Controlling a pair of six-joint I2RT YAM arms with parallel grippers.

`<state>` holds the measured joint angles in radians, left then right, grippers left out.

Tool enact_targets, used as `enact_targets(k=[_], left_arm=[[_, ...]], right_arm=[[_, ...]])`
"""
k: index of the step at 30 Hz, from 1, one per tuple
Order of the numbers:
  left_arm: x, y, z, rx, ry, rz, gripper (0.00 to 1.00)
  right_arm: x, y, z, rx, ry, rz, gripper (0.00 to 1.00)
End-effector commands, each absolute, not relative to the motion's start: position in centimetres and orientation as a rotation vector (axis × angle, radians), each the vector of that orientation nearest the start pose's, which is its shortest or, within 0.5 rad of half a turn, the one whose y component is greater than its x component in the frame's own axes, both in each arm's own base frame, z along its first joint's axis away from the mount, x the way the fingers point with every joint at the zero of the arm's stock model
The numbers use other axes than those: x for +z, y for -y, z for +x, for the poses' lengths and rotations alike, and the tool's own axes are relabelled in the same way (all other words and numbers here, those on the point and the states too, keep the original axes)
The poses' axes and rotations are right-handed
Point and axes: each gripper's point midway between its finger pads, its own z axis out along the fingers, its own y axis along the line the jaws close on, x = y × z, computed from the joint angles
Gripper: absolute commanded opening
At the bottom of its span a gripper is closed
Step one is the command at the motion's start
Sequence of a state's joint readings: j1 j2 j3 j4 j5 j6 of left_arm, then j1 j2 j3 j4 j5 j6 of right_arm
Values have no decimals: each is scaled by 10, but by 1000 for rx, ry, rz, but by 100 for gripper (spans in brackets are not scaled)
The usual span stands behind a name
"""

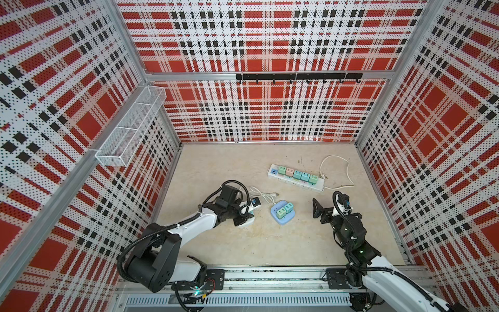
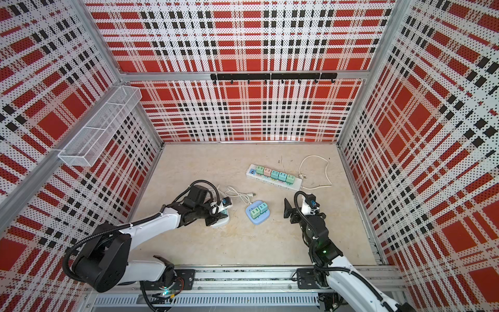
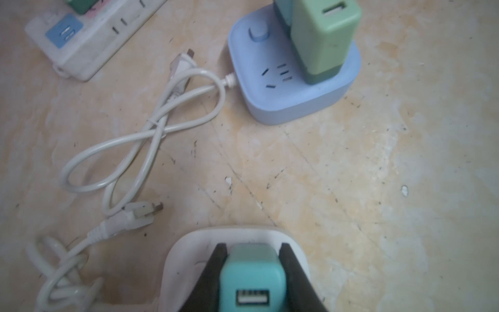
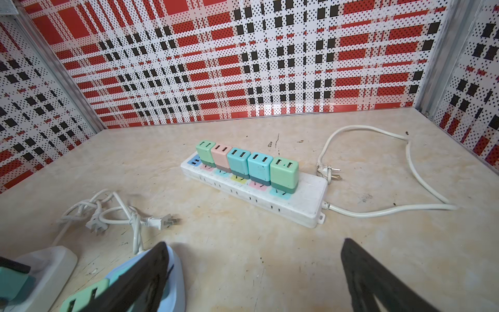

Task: Insert plugs into power strip
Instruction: Insert the plug into the socket.

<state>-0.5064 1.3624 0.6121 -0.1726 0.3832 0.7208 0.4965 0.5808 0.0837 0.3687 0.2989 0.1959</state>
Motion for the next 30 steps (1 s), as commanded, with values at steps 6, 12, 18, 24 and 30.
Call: enact_targets(k=[6, 12, 18, 24, 30], left_arm=[[33, 200, 265, -283, -2101, 1496, 0], [27, 196, 266, -339, -2196, 1482, 0], [39, 203, 263, -381, -2130, 1478, 5], [42, 200, 269, -315, -2110, 1421, 4], [41, 204, 265, -291, -2086, 1443, 27]], right_arm=[[167, -88, 269, 280, -1679, -23, 100], [167, -88, 269, 278, -1681, -20, 100], [166, -88, 269, 277, -1683, -20, 100], [166, -88, 270, 274, -1682, -18, 100], [167, -86, 270, 268, -1681, -10, 98]])
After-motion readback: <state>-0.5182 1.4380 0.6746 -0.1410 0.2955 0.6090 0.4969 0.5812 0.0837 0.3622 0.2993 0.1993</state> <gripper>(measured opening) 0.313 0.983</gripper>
